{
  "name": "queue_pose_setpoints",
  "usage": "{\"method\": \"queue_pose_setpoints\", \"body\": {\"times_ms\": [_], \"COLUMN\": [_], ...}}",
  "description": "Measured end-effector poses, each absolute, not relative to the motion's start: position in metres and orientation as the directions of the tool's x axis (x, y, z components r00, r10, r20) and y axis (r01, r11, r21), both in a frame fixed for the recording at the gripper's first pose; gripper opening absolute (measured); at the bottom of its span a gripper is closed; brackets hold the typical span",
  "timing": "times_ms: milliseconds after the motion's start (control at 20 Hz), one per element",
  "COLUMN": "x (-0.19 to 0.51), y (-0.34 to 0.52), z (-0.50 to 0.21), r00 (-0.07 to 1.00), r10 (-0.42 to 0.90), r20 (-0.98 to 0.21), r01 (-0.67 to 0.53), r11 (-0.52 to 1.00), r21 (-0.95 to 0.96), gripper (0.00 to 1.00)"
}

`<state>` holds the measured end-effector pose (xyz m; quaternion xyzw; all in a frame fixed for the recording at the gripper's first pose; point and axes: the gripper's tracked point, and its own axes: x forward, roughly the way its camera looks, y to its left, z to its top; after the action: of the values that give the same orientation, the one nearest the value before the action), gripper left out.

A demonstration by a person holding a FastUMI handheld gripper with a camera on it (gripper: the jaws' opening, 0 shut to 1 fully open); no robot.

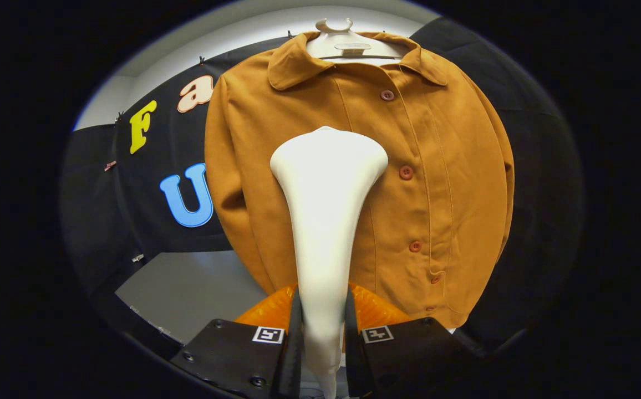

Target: Iron the clothes twice with a garment steamer, once on the left side and once on the right side.

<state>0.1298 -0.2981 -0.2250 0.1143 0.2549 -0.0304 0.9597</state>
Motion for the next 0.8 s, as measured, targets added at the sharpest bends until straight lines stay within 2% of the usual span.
{"method": "queue_pose_setpoints", "body": {"times_ms": [800], "x": [0.075], "y": [-0.294], "z": [-0.341], "r00": [0.693], "r10": [0.023], "r20": [-0.721], "r01": [0.179], "r11": [0.963], "r21": [0.203], "gripper": [0.36]}}
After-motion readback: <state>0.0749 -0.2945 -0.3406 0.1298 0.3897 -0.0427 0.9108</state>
